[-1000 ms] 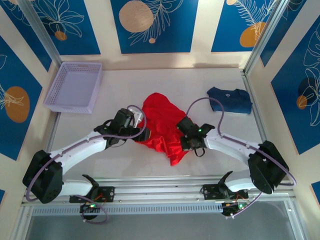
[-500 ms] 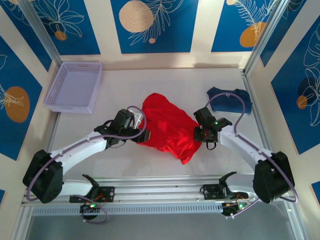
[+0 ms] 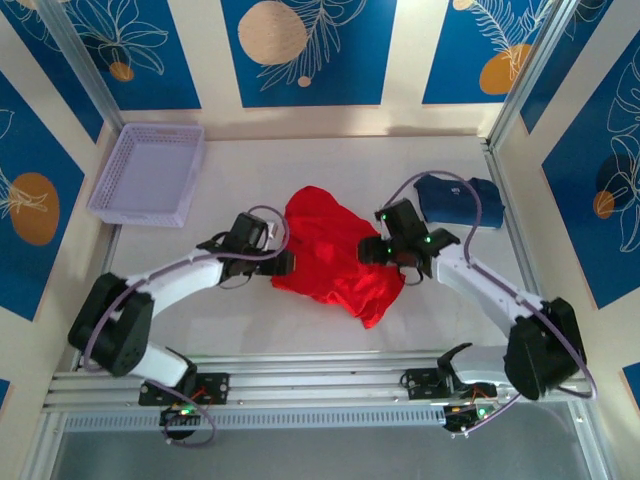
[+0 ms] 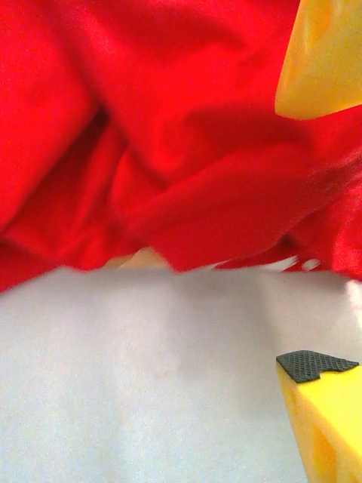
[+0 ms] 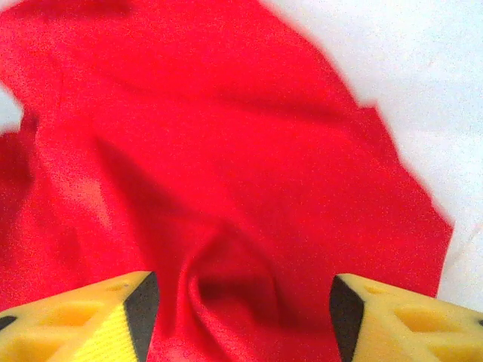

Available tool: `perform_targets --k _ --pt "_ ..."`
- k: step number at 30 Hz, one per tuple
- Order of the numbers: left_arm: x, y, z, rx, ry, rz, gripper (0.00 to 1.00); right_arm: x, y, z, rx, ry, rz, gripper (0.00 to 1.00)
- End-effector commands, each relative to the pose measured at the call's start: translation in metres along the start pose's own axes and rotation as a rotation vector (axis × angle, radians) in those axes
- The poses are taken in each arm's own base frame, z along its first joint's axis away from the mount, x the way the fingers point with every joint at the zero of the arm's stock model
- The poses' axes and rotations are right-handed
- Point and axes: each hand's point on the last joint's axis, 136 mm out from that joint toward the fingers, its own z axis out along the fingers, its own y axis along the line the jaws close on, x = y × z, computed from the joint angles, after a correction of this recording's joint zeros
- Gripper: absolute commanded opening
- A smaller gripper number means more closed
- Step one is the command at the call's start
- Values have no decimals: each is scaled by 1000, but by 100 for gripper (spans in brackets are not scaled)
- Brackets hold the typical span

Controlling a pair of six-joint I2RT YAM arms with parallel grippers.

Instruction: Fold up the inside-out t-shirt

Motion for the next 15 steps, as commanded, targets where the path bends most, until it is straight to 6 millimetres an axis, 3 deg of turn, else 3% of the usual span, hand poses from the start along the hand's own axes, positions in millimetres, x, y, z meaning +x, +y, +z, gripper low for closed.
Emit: perform_targets --k 1,5,11,13,15 --pt "-24 -19 9 115 -14 -69 80 -53 0 24 -32 -66 -3 67" --pt "-21 -25 22 163 14 -94 77 -63 -7 65 -43 29 17 73" --pt "-8 -33 42 226 64 -132 54 -50 15 108 -160 146 41 74" --pt "-3 -34 48 240 75 -144 40 -51 27 114 -220 157 46 67" --pt "-4 -36 51 255 71 -155 26 -58 31 116 -243 150 51 43"
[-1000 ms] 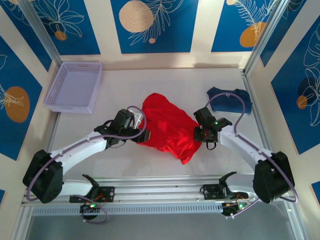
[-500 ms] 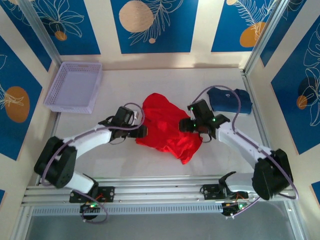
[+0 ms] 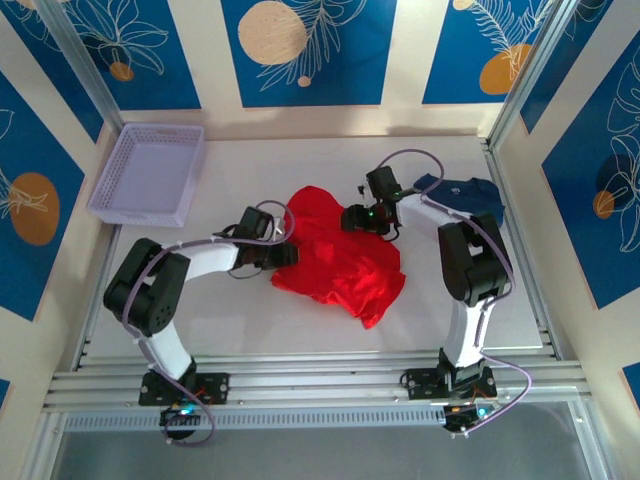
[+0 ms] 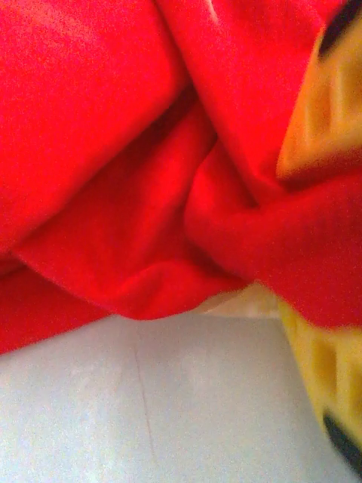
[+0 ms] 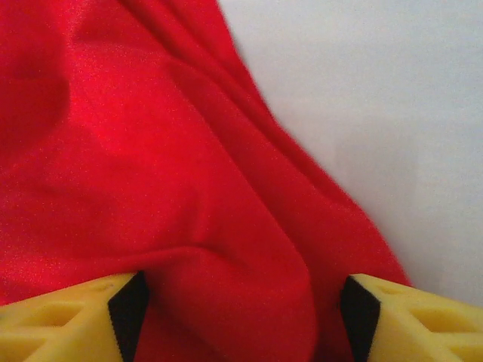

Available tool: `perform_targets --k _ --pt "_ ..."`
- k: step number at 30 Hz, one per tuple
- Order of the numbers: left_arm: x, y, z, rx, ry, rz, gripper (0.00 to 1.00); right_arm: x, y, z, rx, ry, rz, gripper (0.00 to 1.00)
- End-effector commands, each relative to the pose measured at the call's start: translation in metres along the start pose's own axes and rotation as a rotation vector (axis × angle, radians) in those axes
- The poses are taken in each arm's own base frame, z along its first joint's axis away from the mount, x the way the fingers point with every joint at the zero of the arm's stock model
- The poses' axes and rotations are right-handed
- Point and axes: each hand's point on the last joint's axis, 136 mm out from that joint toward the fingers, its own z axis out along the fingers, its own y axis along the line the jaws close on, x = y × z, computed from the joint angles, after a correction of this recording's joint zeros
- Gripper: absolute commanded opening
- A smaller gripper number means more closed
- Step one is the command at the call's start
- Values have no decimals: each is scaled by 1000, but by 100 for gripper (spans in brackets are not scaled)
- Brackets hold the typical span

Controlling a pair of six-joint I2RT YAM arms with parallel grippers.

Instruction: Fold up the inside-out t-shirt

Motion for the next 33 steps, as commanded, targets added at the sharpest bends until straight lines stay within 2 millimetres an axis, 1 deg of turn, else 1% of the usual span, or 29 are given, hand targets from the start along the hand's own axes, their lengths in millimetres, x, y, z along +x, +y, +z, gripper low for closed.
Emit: perform_targets --k 1,2,3,4,5,6,8,9,10,12,13,14,15,16,17,18,19,20,21,22,23,25,27,28,29,31,33 --pt "-4 -15 5 81 -10 -9 20 -26 32 -10 -130 -41 -23 31" --pt "-10 -17 1 77 -31 -1 12 -35 32 -17 -123 -69 -27 21" --pt "-17 -18 -5 70 -58 10 6 -46 31 -28 -113 -111 -34 11" --pt "-28 -20 -14 59 -97 24 0 -60 31 -44 -109 -158 -43 4" --pt "-41 -23 -26 49 -146 38 0 -73 32 -61 -107 -210 -53 0" --pt "-54 -26 -40 42 -195 50 0 -84 34 -79 -109 -258 -62 0" --pt "-85 -35 -80 27 -326 85 0 -106 41 -126 -118 -375 -91 0" --pt "-97 -42 -101 27 -391 109 0 -112 44 -146 -121 -424 -106 0" --pt "-108 -53 -126 26 -464 146 0 -116 46 -169 -113 -481 -119 0" --pt "-116 -74 -171 48 -579 225 0 -113 45 -209 -90 -568 -141 0" --pt "-113 -82 -187 63 -614 256 0 -108 43 -223 -77 -600 -145 0" --pt "-106 -89 -200 84 -639 287 0 -99 39 -234 -62 -626 -143 0" --pt "-98 -93 -207 106 -648 315 0 -88 34 -239 -50 -640 -135 0" --pt "-84 -94 -208 128 -638 341 0 -73 26 -239 -39 -639 -117 1" --pt "-69 -94 -203 142 -614 365 0 -55 18 -233 -25 -624 -91 6" --pt "-56 -91 -195 150 -580 381 0 -40 9 -224 -17 -602 -64 15" --pt "-41 -84 -181 151 -526 388 4 -20 0 -209 -14 -561 -29 27" --pt "-26 -77 -166 146 -464 386 18 0 -9 -191 -13 -510 1 35" --pt "-12 -68 -151 132 -400 378 34 19 -17 -174 -12 -457 22 40" --pt "-1 -59 -139 118 -347 367 43 34 -23 -161 -7 -411 42 45" --pt "11 -52 -128 105 -297 355 48 49 -29 -148 -6 -360 60 50" --pt "28 -46 -116 101 -236 350 55 71 -31 -133 -12 -284 75 55" --pt "38 -47 -114 102 -206 362 61 83 -25 -125 -19 -247 60 57" --pt "40 -47 -115 97 -202 369 63 88 -20 -122 -27 -235 48 58" --pt "40 -46 -117 83 -203 372 64 92 -10 -119 -39 -224 23 59" --pt "36 -41 -123 41 -224 366 66 98 12 -113 -67 -213 -48 61" --pt "27 -30 -129 -46 -246 341 67 103 37 -107 -102 -209 -130 63"
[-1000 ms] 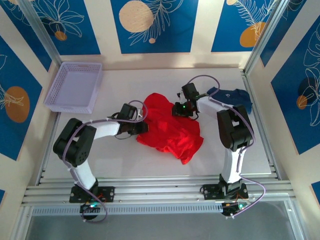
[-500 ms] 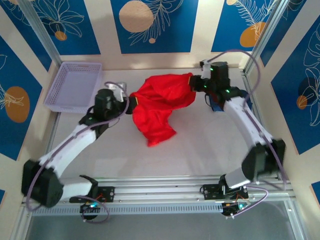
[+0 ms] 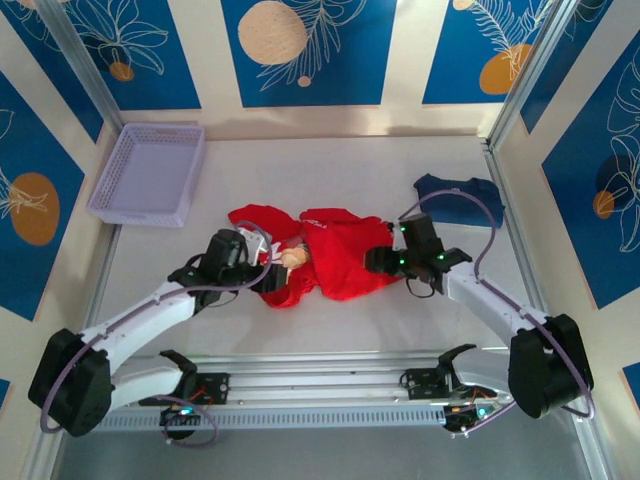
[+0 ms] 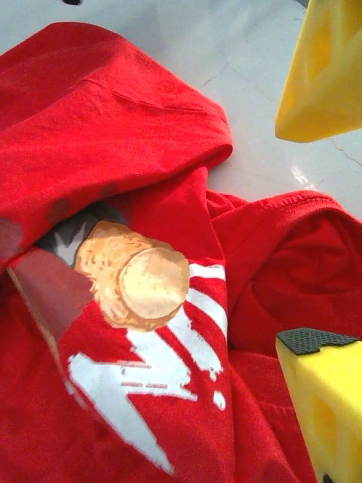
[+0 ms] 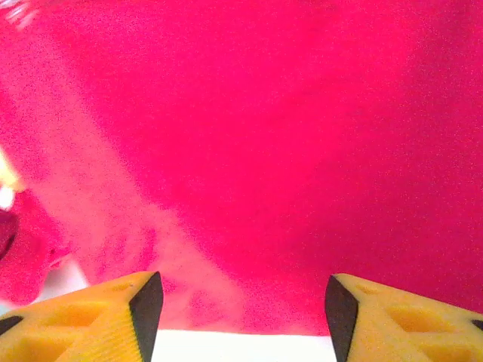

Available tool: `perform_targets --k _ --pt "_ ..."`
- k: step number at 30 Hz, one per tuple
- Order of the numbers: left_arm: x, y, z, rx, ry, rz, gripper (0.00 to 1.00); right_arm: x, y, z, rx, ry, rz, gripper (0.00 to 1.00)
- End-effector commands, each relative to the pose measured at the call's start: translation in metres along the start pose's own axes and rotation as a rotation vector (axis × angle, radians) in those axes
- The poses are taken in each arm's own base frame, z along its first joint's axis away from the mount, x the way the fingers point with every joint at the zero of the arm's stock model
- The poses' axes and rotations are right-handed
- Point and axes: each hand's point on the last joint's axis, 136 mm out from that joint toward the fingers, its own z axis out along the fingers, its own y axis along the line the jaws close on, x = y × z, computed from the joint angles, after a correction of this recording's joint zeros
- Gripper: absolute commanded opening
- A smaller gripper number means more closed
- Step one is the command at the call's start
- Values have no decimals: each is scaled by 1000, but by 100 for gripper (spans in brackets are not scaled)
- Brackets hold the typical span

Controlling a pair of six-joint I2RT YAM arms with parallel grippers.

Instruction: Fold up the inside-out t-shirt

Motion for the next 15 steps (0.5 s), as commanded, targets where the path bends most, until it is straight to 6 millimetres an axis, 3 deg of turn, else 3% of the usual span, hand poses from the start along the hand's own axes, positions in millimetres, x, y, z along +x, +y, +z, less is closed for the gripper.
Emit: perform_targets --k 1,2,4,7,10,13,15 --pt "-21 12 -16 -124 -48 13 68 -6 51 4 -102 -42 -126 63" --pt "-23 17 -17 -160 -50 5 70 -1 66 9 -133 -35 -181 65" --pt "-24 21 -14 -177 -47 -6 70 3 79 24 -108 -15 -251 67" --pt "-24 19 -2 -161 -18 -28 70 -7 89 49 -56 -4 -305 68" --pt "-21 31 3 -215 -4 -60 71 -20 103 78 -40 -29 -339 68" --pt "-16 43 1 -282 3 -76 71 -22 103 107 9 -18 -337 65" --pt "-12 46 -1 -293 7 -77 71 -24 102 119 41 -16 -337 54"
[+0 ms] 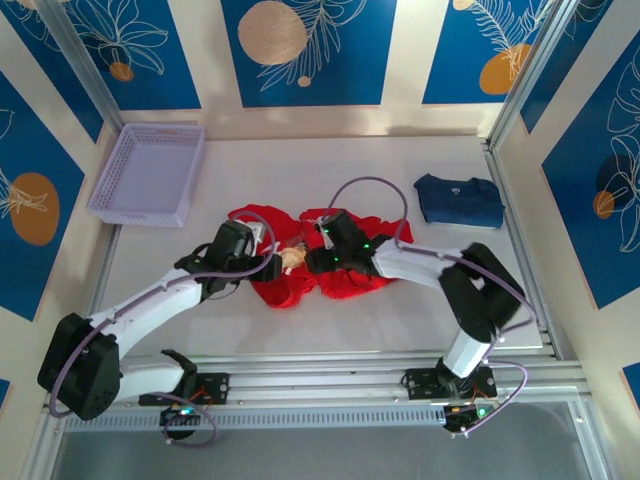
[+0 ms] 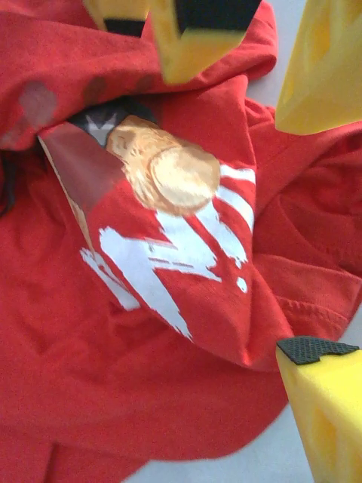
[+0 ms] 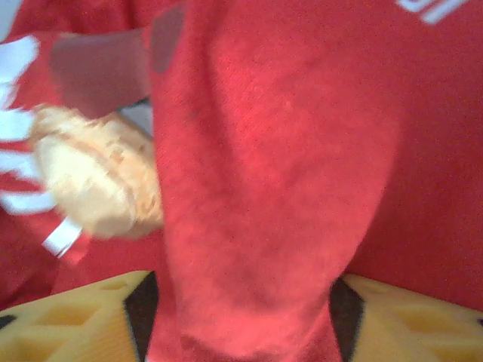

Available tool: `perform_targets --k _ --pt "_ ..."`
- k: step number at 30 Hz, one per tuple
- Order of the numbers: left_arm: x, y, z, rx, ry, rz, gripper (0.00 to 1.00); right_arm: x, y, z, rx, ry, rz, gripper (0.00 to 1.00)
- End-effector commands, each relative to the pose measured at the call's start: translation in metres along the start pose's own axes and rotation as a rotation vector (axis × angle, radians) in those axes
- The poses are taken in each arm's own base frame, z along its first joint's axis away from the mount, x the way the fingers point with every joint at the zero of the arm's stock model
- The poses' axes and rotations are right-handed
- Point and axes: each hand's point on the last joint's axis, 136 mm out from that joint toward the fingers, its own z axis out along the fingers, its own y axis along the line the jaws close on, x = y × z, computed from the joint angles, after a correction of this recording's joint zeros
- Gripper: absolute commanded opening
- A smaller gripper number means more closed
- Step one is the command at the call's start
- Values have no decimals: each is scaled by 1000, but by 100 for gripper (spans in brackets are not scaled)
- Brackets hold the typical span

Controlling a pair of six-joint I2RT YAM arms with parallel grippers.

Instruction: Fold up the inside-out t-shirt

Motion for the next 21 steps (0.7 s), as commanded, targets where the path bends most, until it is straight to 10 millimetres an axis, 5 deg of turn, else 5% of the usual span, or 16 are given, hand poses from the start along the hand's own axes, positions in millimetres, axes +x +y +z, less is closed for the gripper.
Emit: perform_targets --k 1,4,6,13,18,21 --pt "1 11 -4 -62 -5 -21 71 -21 -5 9 84 -68 -19 43" --pt "6 -1 -4 14 -1 -4 71 -34 -14 -13 132 -122 -21 14" --pt "7 -19 -6 106 -26 32 71 -39 -18 -32 126 -140 -5 4" --pt "20 -82 5 233 18 272 72 -44 -23 -101 -107 -143 165 5" --pt "37 -105 40 187 113 394 72 -52 -38 -124 -210 -168 276 8" --pt "39 -100 58 103 129 405 71 -59 -45 -130 -268 -162 327 10"
